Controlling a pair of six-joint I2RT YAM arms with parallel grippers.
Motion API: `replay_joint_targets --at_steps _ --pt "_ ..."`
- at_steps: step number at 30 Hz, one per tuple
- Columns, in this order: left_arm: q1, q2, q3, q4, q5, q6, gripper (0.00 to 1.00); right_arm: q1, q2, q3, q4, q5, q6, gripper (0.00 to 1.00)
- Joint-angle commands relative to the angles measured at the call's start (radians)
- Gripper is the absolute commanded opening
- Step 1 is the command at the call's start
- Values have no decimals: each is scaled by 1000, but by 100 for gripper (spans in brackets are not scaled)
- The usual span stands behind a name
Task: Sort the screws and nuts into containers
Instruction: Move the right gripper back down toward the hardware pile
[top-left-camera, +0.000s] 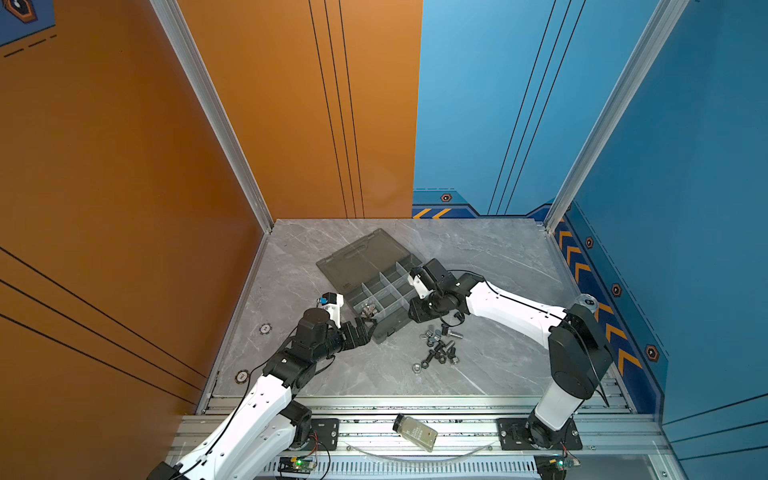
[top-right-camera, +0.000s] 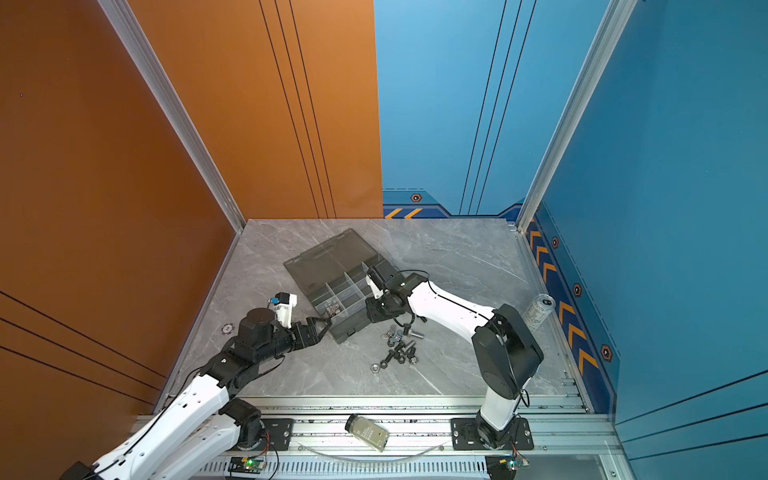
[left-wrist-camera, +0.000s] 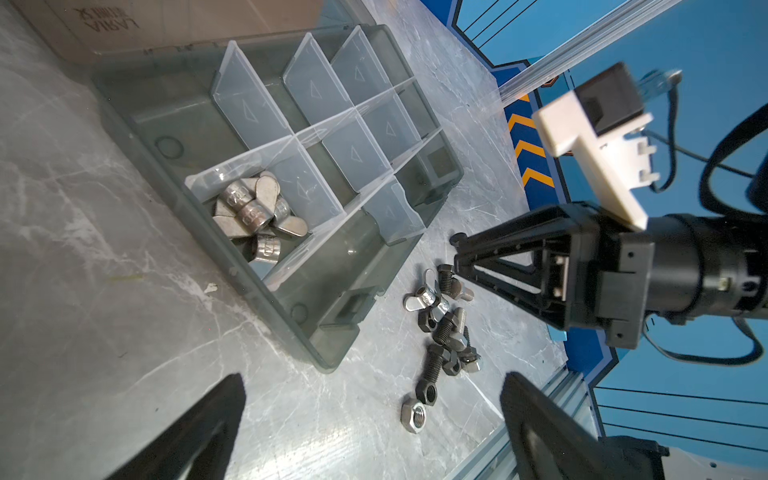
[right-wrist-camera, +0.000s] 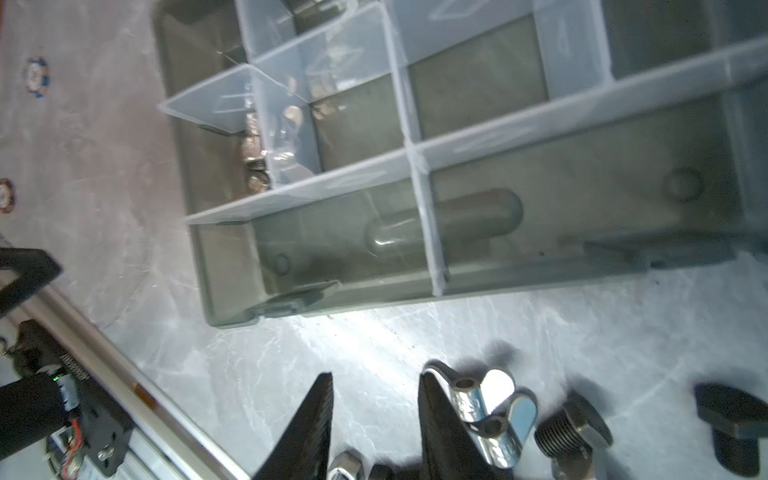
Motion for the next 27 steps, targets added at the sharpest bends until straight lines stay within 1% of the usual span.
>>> replay_joint_targets --at_steps 1,5,10,27 --pt "8 3 3 -5 14 3 98 -6 -37 -33 -113 85 94 38" --pt "6 5 4 -3 10 1 98 -16 -32 -54 -124 86 150 38" --pt "5 13 5 0 11 1 98 -18 1 -57 -117 70 176 39" --pt "5 32 11 8 14 2 98 -32 94 -60 -103 57 213 39"
